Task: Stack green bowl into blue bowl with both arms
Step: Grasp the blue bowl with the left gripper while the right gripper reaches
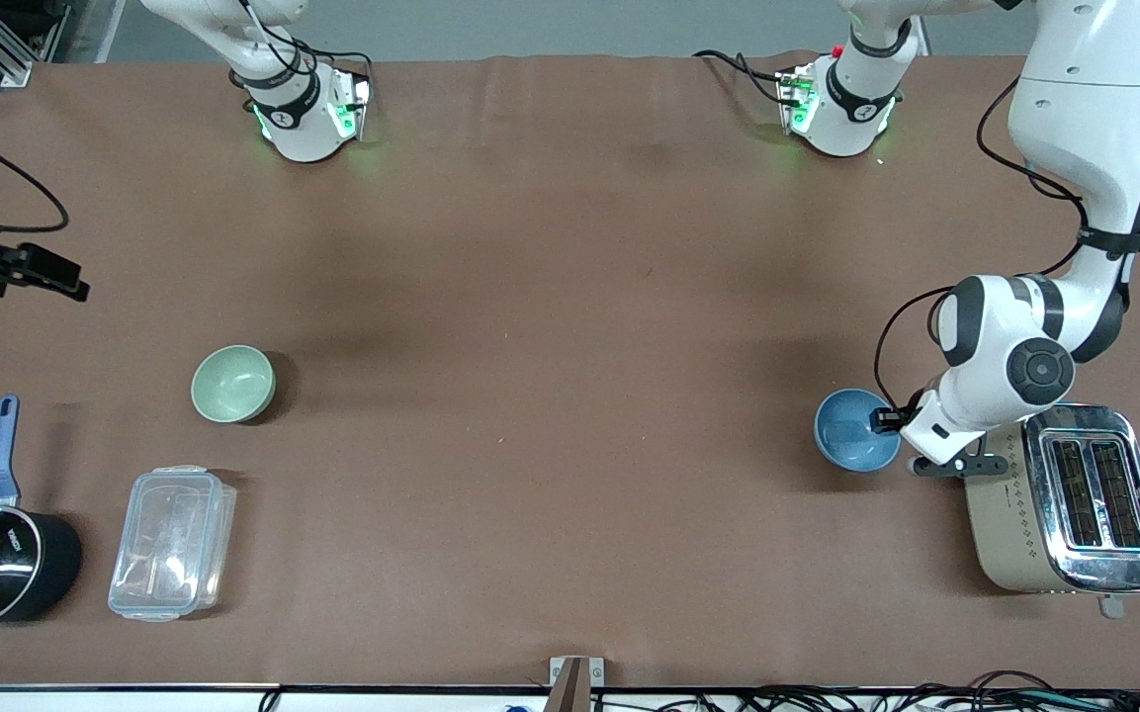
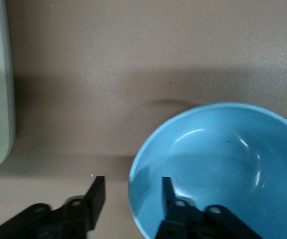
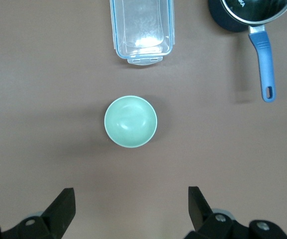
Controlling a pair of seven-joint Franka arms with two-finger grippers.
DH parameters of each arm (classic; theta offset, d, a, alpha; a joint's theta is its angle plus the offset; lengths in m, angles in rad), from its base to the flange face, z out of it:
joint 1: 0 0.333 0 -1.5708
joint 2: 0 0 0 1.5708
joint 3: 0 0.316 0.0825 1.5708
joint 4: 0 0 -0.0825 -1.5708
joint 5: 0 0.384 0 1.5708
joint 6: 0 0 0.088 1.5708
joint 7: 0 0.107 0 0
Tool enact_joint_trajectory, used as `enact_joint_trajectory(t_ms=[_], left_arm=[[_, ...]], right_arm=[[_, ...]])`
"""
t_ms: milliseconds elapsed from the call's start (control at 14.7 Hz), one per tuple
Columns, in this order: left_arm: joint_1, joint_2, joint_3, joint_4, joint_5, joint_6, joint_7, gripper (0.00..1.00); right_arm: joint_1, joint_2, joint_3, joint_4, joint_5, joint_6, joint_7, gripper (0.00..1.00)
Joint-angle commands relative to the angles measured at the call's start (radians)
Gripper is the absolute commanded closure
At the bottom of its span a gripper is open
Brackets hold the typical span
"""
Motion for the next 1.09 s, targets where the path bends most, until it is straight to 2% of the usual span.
enact_joint_trajectory(t_ms=[0,136,273,341,477,682,886,955,1023], left_arm=[[-0.006,0.010,-0.001,0.023,0.006,0.000,-0.049,1.00],[-0.015,0.011,-0.007,0.026,0.006,0.000,-0.084,1.00],[-0.021,-0.002,-0.019,0.026,0.006,-0.001,-0.109,1.00],[-0.017,-0.015,-0.050,0.033,0.006,-0.008,-0.136,1.00],[-0.020,-0.031,-0.120,0.066,0.005,-0.024,-0.249,1.00],[-0.063,-0.007,-0.240,0.162,0.008,-0.081,-0.513,1.00],[-0.225,0.065,-0.245,0.272,0.009,-0.084,-0.766,1.00],[-0.268,0.085,-0.245,0.291,0.016,-0.084,-0.821,1.00],[-0.305,0.102,-0.245,0.299,0.014,-0.084,-0.868,1.00]], right_arm=[[-0.012,-0.031,0.005,-0.209,0.004,0.211,-0.022,0.00],[-0.012,-0.031,0.005,-0.365,0.001,0.407,-0.029,0.00],[-0.029,-0.028,0.004,-0.471,-0.004,0.538,-0.062,0.00],[-0.043,-0.016,0.004,-0.505,-0.008,0.597,-0.062,0.00],[-0.052,0.065,0.004,-0.534,-0.010,0.701,-0.062,0.00],[-0.089,0.160,0.004,-0.590,-0.010,0.869,-0.065,0.00],[-0.093,0.266,0.004,-0.610,-0.010,1.006,-0.063,0.00],[-0.099,0.275,0.005,-0.610,-0.010,1.013,-0.062,0.02],[-0.100,0.275,0.005,-0.613,-0.010,1.011,-0.062,0.09]])
